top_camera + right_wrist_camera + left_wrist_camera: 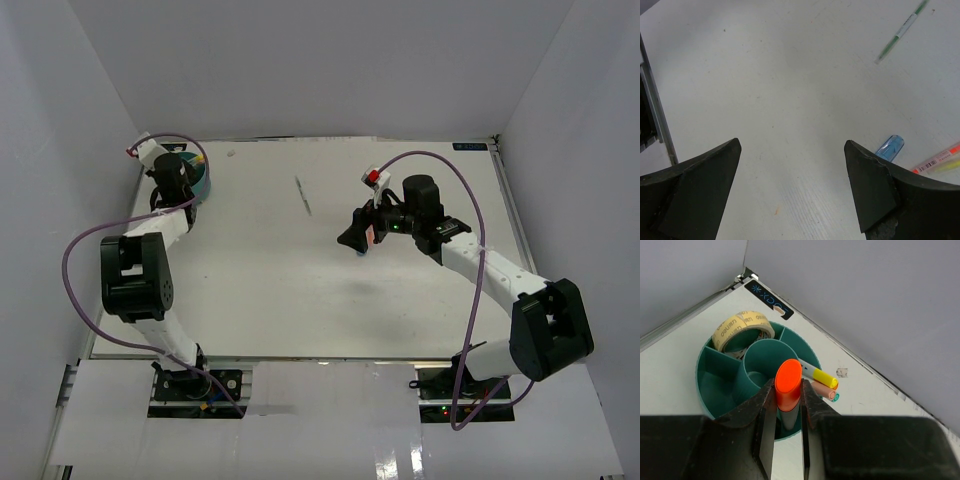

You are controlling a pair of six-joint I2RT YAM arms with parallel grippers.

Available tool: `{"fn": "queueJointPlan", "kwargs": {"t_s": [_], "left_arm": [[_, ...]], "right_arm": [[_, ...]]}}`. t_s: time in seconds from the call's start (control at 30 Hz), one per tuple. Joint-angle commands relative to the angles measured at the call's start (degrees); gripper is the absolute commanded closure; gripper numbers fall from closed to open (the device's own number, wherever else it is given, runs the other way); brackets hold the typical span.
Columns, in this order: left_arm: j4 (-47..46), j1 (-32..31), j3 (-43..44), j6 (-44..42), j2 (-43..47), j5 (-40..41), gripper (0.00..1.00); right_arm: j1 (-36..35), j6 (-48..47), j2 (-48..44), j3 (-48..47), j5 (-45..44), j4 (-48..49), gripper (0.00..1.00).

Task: Sort the stationery into containers
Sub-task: Place the pen in the storage box.

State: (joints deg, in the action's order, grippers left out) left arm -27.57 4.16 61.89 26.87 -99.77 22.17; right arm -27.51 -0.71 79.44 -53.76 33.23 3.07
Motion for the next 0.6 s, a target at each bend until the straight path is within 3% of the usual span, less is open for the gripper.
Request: {"fn": "queueJointPlan", "kwargs": {"t_s": [0.0, 0.07, 0.3, 0.43, 0.57], "left_arm": [[-2.31, 0.14, 2.45, 0.37, -0.69, -0.2, 0.83], [-2.57, 0.23, 2.45, 0.37, -1.13, -0.2, 0.82], [-2.84, 0.14, 2.1, 0.11, -1.84, -0.12, 0.57], [-2.31, 0.14, 1.4, -0.07, -0.7, 0.5, 0.34], [-0.38, 0.14, 0.78, -0.15, 1.67, 0.94, 0.16]], "right_arm": [[0.0, -1.31, -0.08, 0.14, 0.6, 1.68, 0.1], [0.0, -1.31, 0.1, 0.14, 0.6, 1.68, 0.1], [0.0, -1.31, 0.54, 0.23, 0.43, 2.11, 0.1], [0.0, -1.31, 0.45, 0.41, -0.19, 2.2, 0.1], [0.0, -1.14, 0.02, 0.32, -0.27, 2.2, 0.1]]}}
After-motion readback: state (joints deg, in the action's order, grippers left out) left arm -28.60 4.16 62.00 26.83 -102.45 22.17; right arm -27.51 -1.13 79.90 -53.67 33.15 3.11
